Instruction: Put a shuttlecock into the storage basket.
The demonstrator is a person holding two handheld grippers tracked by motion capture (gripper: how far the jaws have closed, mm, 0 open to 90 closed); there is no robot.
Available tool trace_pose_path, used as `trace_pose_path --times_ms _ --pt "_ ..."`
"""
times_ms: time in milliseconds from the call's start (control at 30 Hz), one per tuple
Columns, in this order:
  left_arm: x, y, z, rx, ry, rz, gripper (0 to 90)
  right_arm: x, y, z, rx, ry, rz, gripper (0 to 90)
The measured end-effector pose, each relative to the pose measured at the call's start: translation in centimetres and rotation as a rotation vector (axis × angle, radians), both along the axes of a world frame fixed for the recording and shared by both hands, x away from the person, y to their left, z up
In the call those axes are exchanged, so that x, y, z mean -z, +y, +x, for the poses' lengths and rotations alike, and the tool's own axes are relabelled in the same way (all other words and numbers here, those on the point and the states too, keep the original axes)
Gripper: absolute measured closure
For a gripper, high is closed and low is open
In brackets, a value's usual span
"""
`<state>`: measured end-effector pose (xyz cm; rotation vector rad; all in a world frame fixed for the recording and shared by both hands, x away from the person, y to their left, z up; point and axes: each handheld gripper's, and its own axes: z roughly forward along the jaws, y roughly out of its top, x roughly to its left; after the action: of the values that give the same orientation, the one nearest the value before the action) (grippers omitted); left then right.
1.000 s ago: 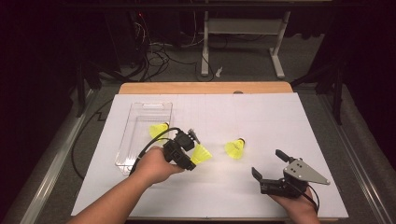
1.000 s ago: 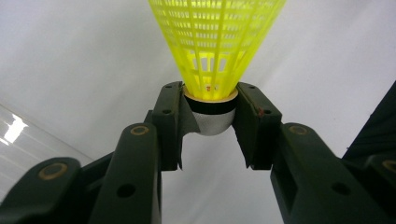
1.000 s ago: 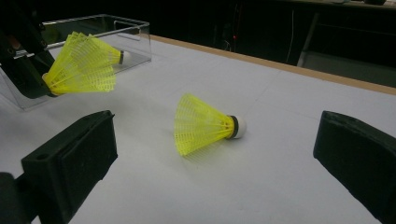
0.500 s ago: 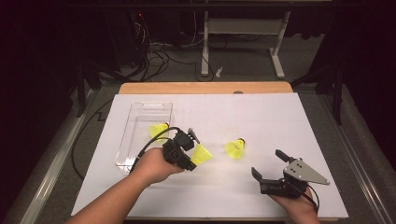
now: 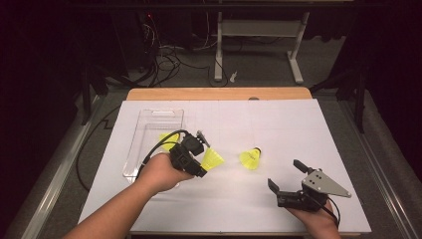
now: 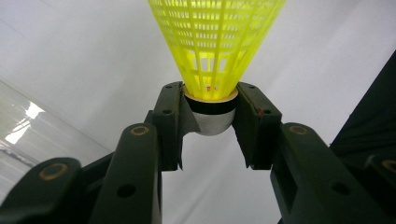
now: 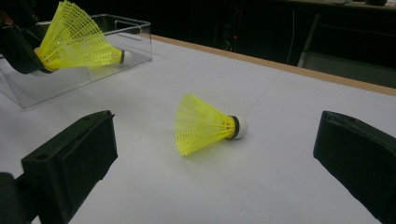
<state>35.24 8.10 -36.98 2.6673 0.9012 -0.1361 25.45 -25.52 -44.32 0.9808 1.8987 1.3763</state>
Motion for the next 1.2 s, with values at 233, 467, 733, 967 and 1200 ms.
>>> trace_pose_path --times_ms 233,467,733,967,1200 --pt "-1.0 0.4 0.0 -0.013 -0.008 -0.004 64.5 0.0 0.0 0.0 0.0 0.001 -0.001 0.0" --pt "-2.2 1.0 0.2 -0.026 -0.042 0.006 64.5 0.0 0.1 0.0 -0.002 0.002 -0.006 0.0" --pt "-2.9 2.4 0.5 -0.065 -0.05 0.023 64.5 0.0 0.0 0.0 -0.002 0.001 -0.004 0.0" --pt "-3.4 3.3 0.7 -0.077 -0.058 0.02 64.6 0.1 0.1 0.0 -0.002 0.002 -0.007 0.0" --pt "-3.7 4.9 1.2 -0.121 -0.062 0.035 64.6 0.1 0.1 0.0 -0.001 0.004 -0.005 0.0"
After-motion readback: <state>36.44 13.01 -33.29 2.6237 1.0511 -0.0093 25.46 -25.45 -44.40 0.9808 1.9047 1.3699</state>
